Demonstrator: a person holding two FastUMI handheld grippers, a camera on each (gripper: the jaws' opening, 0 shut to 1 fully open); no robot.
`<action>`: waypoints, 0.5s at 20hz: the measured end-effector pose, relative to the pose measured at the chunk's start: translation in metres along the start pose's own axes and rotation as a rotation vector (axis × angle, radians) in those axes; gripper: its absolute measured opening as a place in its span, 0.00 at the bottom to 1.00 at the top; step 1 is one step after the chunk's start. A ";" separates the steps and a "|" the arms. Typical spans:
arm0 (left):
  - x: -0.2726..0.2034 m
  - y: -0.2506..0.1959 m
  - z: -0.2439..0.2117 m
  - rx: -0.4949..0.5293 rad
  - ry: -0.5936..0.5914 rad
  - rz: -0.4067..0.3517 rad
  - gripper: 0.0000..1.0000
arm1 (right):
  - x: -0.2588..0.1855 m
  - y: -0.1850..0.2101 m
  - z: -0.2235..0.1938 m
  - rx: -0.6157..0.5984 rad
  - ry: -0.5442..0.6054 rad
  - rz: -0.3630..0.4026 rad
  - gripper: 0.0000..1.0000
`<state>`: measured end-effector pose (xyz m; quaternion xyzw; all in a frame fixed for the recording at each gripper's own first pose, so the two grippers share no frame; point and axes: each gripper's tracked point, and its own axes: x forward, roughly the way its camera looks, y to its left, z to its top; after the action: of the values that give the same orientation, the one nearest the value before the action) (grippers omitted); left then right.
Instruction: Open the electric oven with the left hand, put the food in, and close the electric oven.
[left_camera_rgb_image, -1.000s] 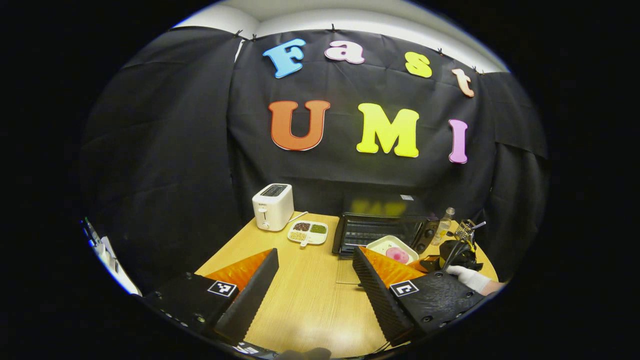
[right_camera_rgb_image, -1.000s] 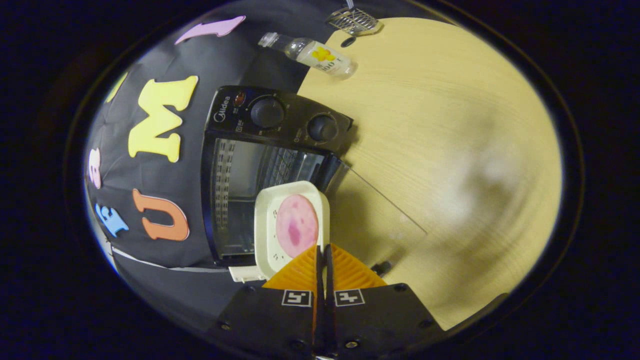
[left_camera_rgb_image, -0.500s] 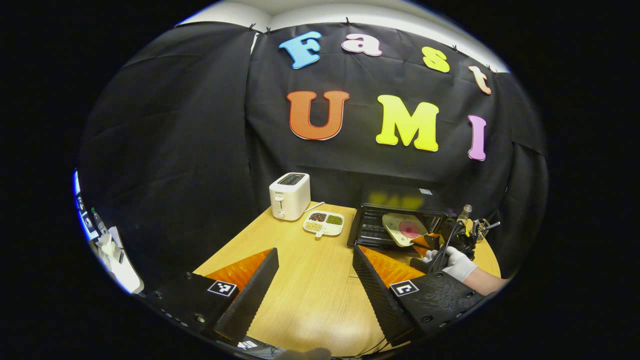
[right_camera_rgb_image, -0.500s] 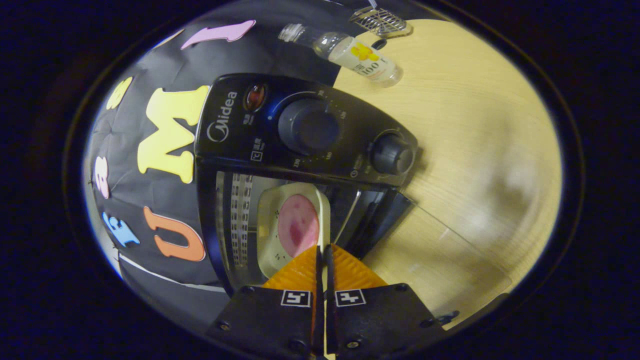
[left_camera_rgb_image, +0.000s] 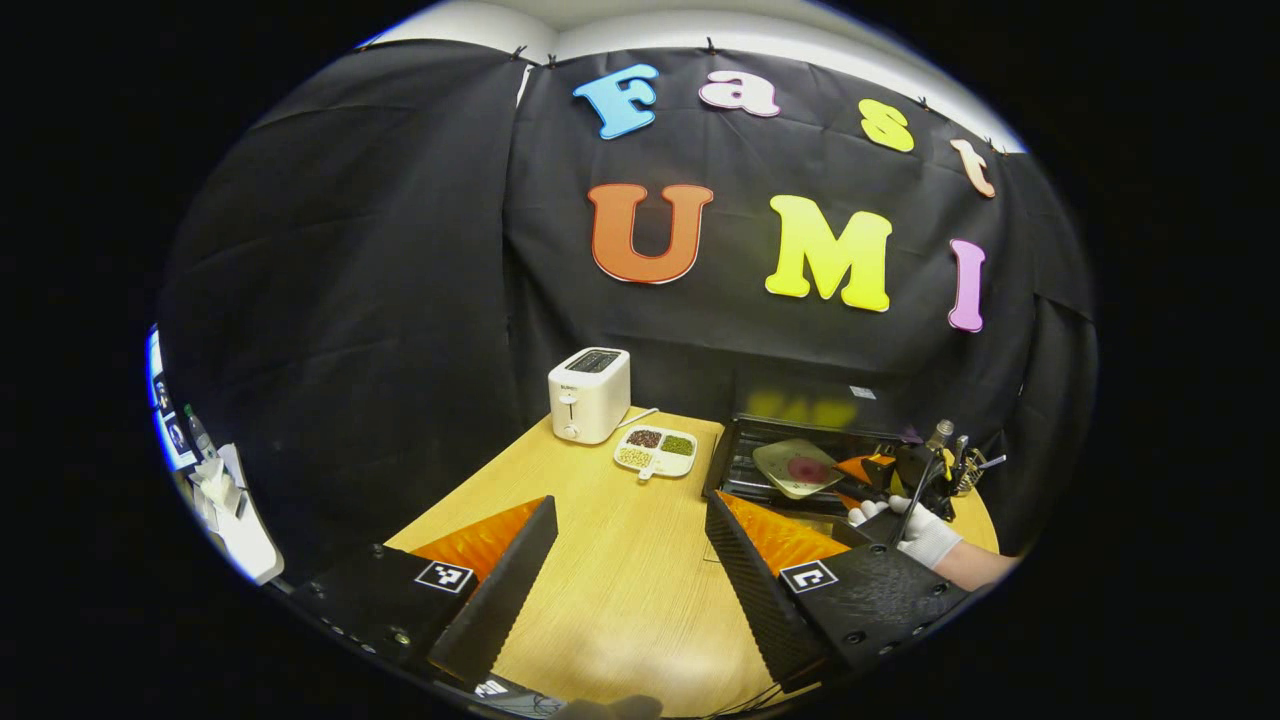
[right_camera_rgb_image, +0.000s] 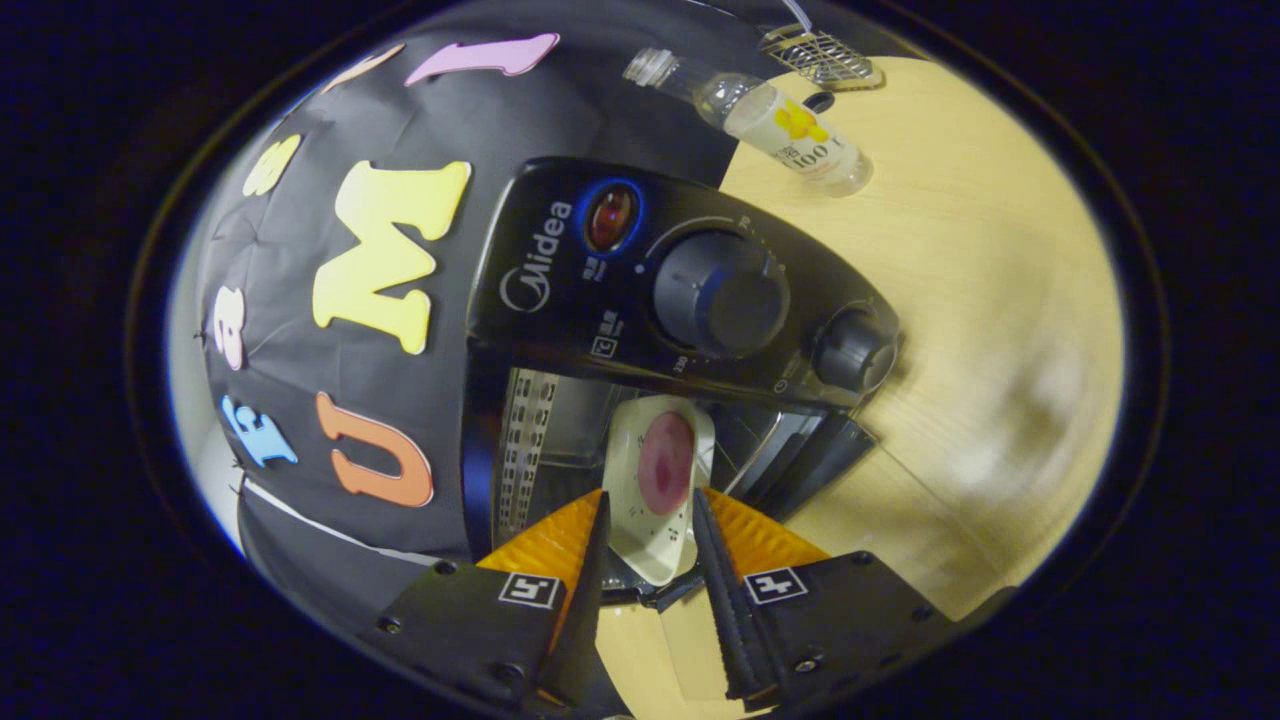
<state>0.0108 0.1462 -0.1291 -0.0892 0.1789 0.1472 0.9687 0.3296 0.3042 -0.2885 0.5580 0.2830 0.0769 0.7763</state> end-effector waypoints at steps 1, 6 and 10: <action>0.000 -0.003 0.001 0.006 -0.005 -0.007 0.95 | -0.005 0.001 0.000 -0.012 0.011 0.004 0.55; -0.001 -0.021 0.003 0.039 -0.039 -0.069 0.95 | -0.054 0.002 0.004 -0.179 0.033 -0.029 0.89; -0.005 -0.040 -0.002 0.048 -0.067 -0.143 0.95 | -0.115 -0.005 0.016 -0.340 0.027 -0.092 0.99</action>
<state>0.0180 0.1067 -0.1243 -0.0733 0.1430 0.0759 0.9841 0.2422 0.2392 -0.2493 0.4042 0.3016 0.0957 0.8582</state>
